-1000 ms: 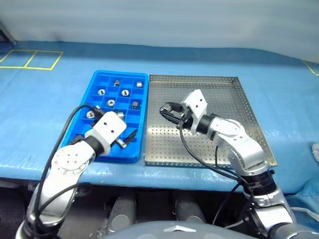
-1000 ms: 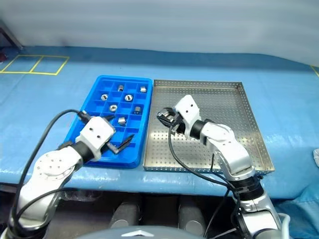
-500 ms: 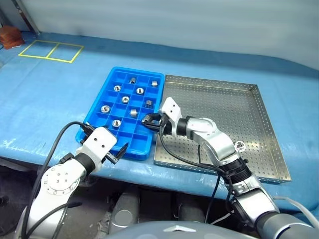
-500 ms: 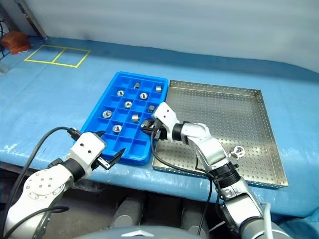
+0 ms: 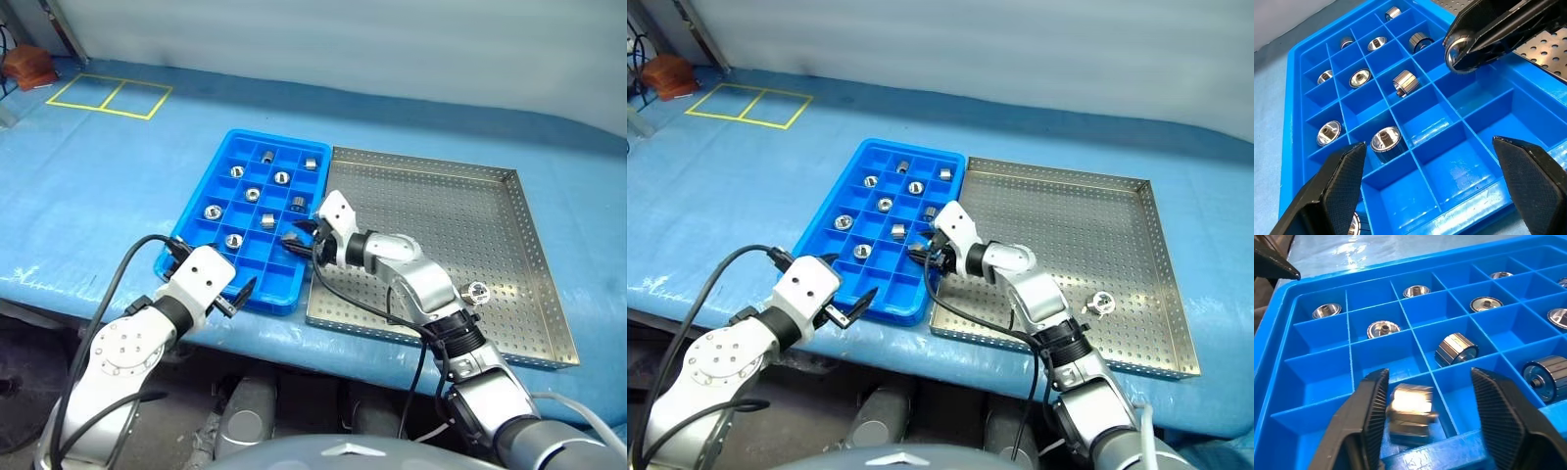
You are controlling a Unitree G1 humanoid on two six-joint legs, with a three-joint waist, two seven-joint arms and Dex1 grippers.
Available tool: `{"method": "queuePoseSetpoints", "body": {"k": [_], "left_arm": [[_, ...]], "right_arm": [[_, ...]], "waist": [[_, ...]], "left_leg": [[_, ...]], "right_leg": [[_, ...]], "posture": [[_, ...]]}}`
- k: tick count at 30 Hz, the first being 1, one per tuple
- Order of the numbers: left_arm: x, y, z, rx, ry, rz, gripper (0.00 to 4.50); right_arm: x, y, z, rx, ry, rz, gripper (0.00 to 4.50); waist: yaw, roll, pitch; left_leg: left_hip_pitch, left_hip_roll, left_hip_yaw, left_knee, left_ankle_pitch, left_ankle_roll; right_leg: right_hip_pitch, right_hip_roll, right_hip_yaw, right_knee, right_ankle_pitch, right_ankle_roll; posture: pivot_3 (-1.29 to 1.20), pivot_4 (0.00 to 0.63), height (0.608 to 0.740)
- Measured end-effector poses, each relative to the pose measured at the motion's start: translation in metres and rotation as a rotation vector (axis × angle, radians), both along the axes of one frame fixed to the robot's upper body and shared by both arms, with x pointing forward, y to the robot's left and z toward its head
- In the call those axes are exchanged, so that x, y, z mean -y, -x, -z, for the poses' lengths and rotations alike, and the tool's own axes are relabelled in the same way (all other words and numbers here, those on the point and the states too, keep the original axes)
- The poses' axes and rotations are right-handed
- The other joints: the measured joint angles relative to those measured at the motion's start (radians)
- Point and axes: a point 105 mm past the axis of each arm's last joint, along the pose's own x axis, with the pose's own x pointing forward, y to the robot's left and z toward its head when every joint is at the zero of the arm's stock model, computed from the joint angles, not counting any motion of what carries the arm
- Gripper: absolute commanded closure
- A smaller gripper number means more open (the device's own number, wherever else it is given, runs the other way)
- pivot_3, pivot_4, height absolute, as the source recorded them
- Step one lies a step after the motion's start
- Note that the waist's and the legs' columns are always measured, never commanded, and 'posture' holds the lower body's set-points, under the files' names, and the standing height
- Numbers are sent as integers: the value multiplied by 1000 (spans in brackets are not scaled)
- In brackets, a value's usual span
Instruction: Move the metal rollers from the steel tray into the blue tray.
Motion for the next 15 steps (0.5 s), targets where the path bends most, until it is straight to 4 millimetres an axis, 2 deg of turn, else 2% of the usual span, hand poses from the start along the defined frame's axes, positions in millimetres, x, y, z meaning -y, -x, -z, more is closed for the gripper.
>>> {"method": "queuePoseSetpoints", "body": {"k": [5,8,9,11,15], "left_arm": [[7,-6,3,-12,24,21,0],[27,-13,-2,7,94,84,0],[36,-16,-5,16,125,107,0],[66,-31,-15,49,236,180,0],[114,-43,-19,36,336,337,0]], "right_arm": [[14,-5,-18,67,-44,78,1256],[33,-5,-29,125,-24,152,1256],[41,-4,-30,142,0,174,1256],[70,2,-26,173,123,242,1256],[112,15,-21,169,274,334,1256]], "waist": [[0,0,0],[3,0,0],[5,0,0],[14,1,-1],[-15,0,-1]], "left_leg": [[0,0,0,0,0,0],[-1,0,0,1,0,0],[-1,-1,0,2,0,-1],[-3,-2,-1,5,0,-1],[-4,-2,1,6,0,0]], "right_leg": [[0,0,0,0,0,0],[0,0,0,0,0,0],[0,-1,0,0,0,0],[2,-1,0,-1,1,1],[1,-2,2,-1,2,3]], "posture": [[357,150,740],[317,150,740],[301,150,740],[271,150,740],[161,150,740]]}}
